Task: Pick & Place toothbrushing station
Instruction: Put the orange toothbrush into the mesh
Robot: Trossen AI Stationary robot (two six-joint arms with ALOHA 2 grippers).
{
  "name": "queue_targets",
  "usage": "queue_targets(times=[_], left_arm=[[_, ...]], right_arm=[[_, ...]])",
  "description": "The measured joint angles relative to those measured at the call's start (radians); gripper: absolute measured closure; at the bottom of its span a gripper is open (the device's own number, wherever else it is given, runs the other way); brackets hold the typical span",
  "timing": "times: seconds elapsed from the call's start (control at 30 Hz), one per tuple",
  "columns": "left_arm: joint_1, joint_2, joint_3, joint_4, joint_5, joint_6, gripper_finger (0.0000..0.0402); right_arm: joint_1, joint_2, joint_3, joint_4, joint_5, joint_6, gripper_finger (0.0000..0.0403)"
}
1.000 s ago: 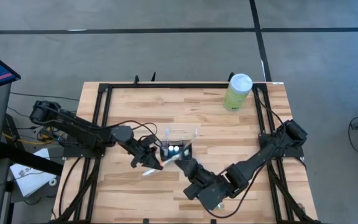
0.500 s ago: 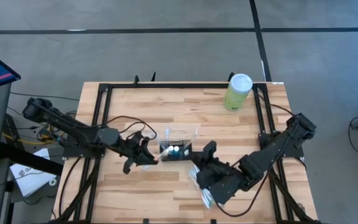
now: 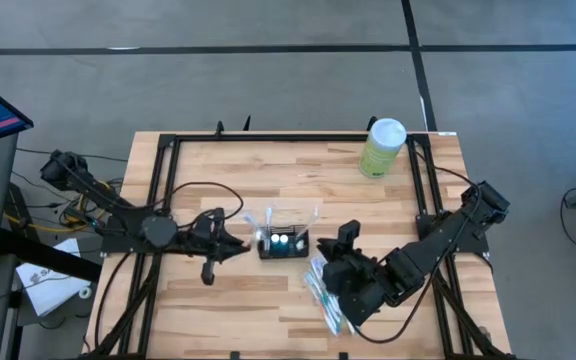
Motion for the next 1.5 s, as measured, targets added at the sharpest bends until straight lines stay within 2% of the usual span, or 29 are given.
queue_targets(times=[0.13, 0.23, 0.53, 0.8, 1.03, 1.23, 1.37, 1.5], left_arm=[[-0.036, 0.021, -0.045, 0.040, -0.152, 0.013, 0.0390], [-0.059, 0.056, -0.097, 0.199, -0.244, 0.048, 0.0390], [-0.080, 0.282, -0.204, 0.695, -0.286, 0.180, 0.0390], [-0.081, 0.512, -0.204, 1.073, -0.307, 0.355, 0.0390], [-0.055, 0.618, -0.144, 1.072, -0.316, 0.364, 0.0390], [-0.023, 0.660, -0.114, 1.074, -0.299, 0.364, 0.0390], [0.004, 0.660, -0.114, 1.075, -0.226, 0.360, 0.0390], [0.022, 0.660, -0.106, 1.075, -0.220, 0.416, 0.0390]], right_arm=[[-0.006, 0.000, 0.000, -0.055, 0.001, 0.075, 0.0335], [-0.006, 0.000, 0.000, -0.089, 0.037, 0.127, 0.0335], [-0.007, 0.000, 0.000, -0.180, 0.109, 0.274, 0.0335], [-0.007, 0.001, 0.000, -0.424, 0.165, 0.603, 0.0335], [-0.007, 0.001, 0.000, -0.583, 0.212, 0.838, 0.0335], [-0.014, 0.001, -0.004, -0.581, 0.216, 0.838, 0.0335], [-0.021, 0.001, -0.013, -0.581, 0.217, 0.841, 0.0335], [-0.021, 0.001, -0.018, -0.581, 0.217, 0.858, 0.0335]])
